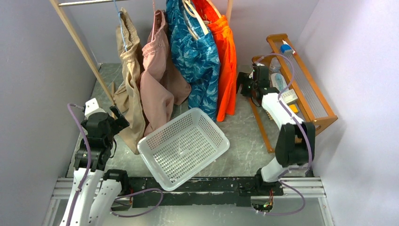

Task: Remove the shorts from the hanger
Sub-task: Move the distractor to the center of the board, then adjust the clothes rod at the center of the board.

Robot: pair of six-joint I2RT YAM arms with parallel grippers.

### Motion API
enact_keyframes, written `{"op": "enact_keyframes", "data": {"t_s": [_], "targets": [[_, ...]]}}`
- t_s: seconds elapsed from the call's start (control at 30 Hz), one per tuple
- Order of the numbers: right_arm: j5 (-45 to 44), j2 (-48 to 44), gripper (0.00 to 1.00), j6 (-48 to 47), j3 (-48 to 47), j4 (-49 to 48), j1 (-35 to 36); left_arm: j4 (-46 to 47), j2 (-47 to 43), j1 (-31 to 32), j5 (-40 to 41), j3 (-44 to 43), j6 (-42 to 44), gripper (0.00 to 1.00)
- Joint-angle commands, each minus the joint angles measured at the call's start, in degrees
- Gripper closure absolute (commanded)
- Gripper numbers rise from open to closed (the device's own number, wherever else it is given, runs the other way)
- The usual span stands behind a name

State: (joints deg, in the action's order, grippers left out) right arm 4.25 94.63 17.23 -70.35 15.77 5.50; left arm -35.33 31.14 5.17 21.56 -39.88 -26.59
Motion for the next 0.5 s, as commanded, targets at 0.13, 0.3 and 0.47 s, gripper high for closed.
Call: {"op": "enact_keyframes", "data": {"t_s": [0.13, 0.3, 0.47], "targets": [[-3.27, -20.81, 0.14, 7.40, 17.56, 4.19, 1.25, 1.64, 0.04, -0.77, -0.07, 0.31, -0.14, 0.05], [1.87, -32.07, 0.14, 9.90, 24.39, 9.59, 2.10, 1.93, 0.95, -0.95, -1.07, 0.24, -0.10, 0.05], [5.67, -38.51, 0.14, 10.89, 27.61, 11.06, 2.17, 4.53, 5.28, -1.02, 1.32, 1.18, -2.82, 0.05]]}}
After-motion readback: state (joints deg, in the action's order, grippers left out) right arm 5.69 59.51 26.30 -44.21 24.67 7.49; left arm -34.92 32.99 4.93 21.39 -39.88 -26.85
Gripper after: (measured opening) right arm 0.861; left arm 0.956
